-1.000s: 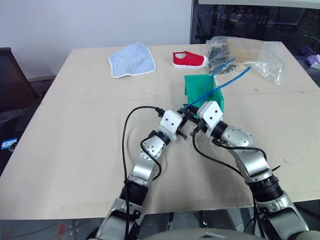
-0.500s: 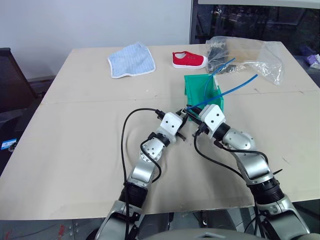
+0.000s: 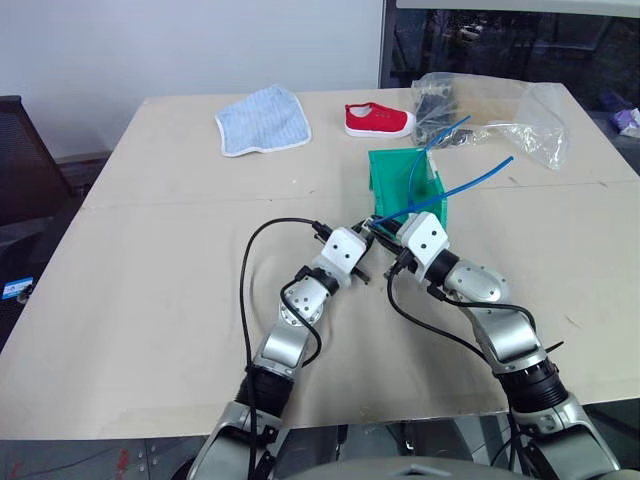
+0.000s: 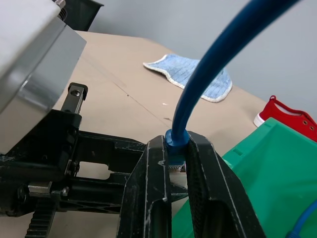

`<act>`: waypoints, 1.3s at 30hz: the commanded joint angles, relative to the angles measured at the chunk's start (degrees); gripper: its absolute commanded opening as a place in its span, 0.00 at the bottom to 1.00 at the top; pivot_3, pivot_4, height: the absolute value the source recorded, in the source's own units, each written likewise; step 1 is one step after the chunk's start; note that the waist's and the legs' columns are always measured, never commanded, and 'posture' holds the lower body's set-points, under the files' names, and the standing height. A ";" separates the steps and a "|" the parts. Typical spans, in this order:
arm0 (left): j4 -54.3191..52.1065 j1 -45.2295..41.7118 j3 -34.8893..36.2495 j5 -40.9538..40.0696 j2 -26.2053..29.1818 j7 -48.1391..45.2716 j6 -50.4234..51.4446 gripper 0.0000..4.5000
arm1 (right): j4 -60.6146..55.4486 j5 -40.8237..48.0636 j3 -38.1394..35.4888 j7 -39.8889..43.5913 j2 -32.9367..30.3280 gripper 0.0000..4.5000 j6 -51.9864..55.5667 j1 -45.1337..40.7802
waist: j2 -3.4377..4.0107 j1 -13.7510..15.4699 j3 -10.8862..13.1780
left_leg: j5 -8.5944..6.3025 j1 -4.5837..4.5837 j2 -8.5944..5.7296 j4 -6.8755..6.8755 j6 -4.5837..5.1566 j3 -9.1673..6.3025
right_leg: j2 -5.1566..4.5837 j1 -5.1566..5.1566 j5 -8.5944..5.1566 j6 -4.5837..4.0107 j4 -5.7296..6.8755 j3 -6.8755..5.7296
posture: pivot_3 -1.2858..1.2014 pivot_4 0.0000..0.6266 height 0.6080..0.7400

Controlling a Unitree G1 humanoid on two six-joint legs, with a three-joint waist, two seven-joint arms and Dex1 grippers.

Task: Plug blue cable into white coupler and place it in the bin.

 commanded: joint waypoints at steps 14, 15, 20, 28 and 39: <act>-5.05 -1.14 -0.68 0.39 -0.31 0.99 -4.82 0.07 | -1.36 -1.96 3.13 1.15 -0.09 0.00 13.72 0.45 | 0.00 -0.08 0.00 | 0.00 0.00 0.00 0.00 0.00 0.00 | 0.00 0.00 0.00 0.00 0.01 0.00 | 0.52 0.24 1.00; -5.91 -1.30 -0.75 0.06 -0.53 0.73 -4.75 0.07 | -1.55 -2.28 3.75 1.36 -0.35 0.00 16.18 0.34 | 0.00 -0.10 0.00 | 0.00 0.00 0.01 0.00 0.00 -0.01 | 0.00 0.00 0.00 0.00 0.01 0.00 | 0.52 0.24 1.00; -8.16 -1.76 -1.58 -0.46 -1.06 -0.45 -4.89 0.07 | -2.30 -1.98 3.99 0.87 0.00 0.00 21.21 0.18 | 0.00 -0.03 0.00 | 0.00 0.00 0.01 0.00 0.00 -0.01 | 0.00 0.00 0.00 0.00 0.01 -0.01 | 0.52 0.24 1.00; -9.53 -1.69 -1.42 -1.38 -1.56 -1.13 -5.09 0.07 | -3.24 -1.74 3.98 0.72 0.00 0.00 24.84 0.76 | 0.00 -0.03 0.00 | 0.00 0.00 0.01 0.00 0.00 -0.01 | 0.00 -0.01 0.00 0.00 0.01 -0.01 | 0.52 0.24 1.00; -21.85 4.60 0.09 -8.96 1.75 -9.35 14.05 0.07 | -4.99 3.66 5.93 4.49 1.26 0.00 36.45 -1.52 | 0.00 -1.19 0.00 | -0.01 -0.01 0.03 -0.01 0.02 -0.03 | 0.00 -0.01 0.00 0.00 0.01 -0.01 | 0.52 0.24 1.00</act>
